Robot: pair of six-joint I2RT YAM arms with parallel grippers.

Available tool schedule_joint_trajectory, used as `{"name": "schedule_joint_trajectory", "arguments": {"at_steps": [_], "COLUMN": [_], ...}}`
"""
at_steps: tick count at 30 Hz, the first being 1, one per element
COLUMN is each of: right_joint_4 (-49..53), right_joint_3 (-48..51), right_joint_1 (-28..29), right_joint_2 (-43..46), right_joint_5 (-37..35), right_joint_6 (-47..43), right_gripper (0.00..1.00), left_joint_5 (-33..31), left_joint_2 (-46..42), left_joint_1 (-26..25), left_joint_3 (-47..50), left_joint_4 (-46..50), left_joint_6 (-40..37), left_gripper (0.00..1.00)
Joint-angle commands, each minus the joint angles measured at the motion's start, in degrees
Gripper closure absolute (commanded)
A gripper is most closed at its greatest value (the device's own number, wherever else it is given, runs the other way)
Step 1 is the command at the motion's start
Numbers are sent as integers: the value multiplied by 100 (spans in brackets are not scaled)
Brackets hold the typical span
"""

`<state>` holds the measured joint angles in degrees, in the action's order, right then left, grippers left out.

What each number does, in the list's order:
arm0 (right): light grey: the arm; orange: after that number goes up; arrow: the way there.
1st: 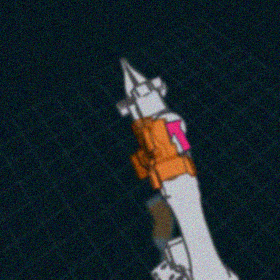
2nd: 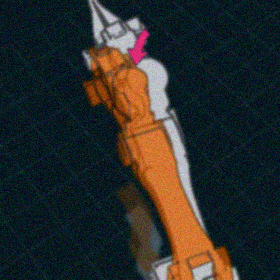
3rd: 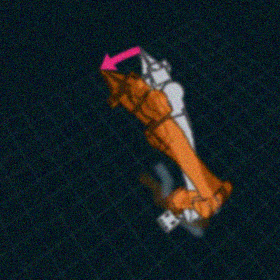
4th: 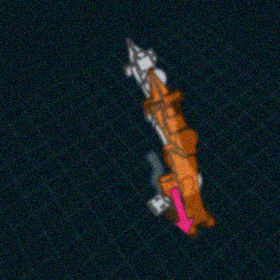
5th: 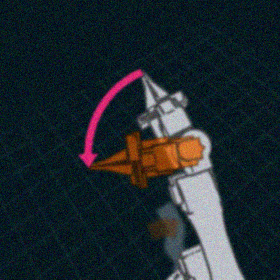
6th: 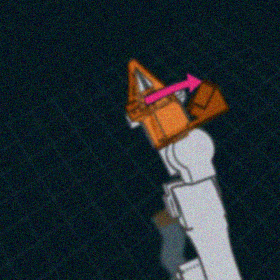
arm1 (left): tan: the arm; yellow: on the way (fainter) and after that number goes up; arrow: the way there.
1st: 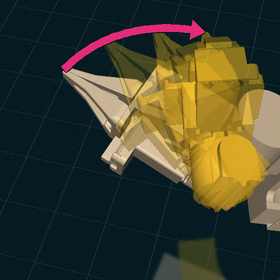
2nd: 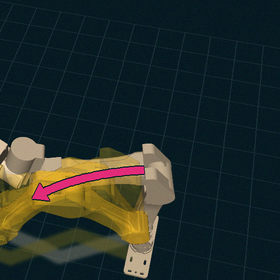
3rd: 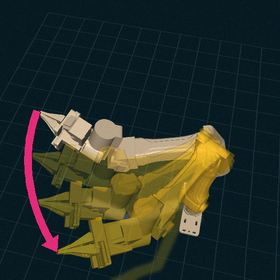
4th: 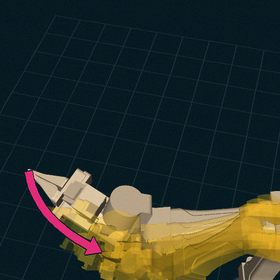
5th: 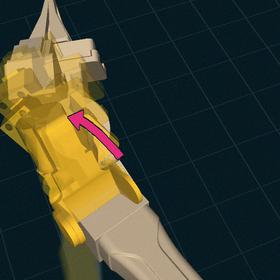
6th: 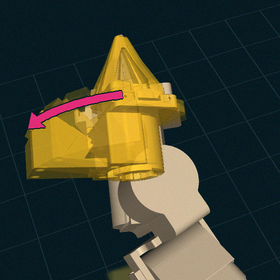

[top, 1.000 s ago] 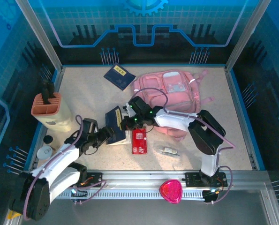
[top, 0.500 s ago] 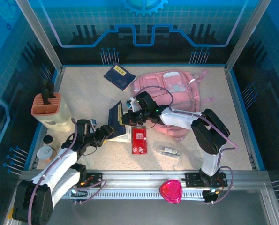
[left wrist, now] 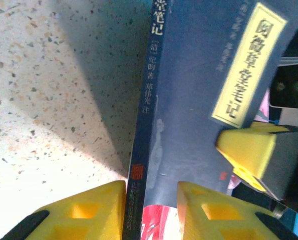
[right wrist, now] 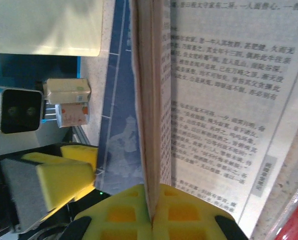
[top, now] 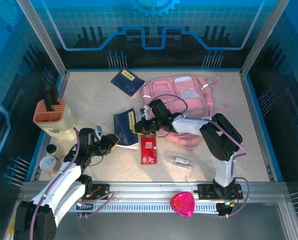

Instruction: Pack the student bag

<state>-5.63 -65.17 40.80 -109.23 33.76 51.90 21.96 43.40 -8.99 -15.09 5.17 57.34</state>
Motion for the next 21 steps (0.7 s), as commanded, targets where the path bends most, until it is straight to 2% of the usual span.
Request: {"name": "schedule_joint_trajectory", "arguments": {"at_steps": [1, 7, 16, 21], "right_joint_4": [-247, -403, -279, -340], "right_joint_3": [13, 22, 109, 200], "right_joint_1": [24, 19, -41, -78], "right_joint_2": [-98, -239, -97, 97], "right_joint_5": [96, 139, 81, 125], "right_joint_6": [-12, 92, -24, 4], "right_gripper": [100, 100, 99, 77], "left_joint_5": [267, 76, -125, -162], "left_joint_2": [-9, 264, 265, 139], "left_joint_1": [-29, -240, -294, -305], "left_joint_3": [70, 57, -54, -150], "left_joint_4": [-485, -710, -550, -486], "left_joint_6": [207, 220, 171, 214], "left_gripper": [68, 67, 85, 96]}}
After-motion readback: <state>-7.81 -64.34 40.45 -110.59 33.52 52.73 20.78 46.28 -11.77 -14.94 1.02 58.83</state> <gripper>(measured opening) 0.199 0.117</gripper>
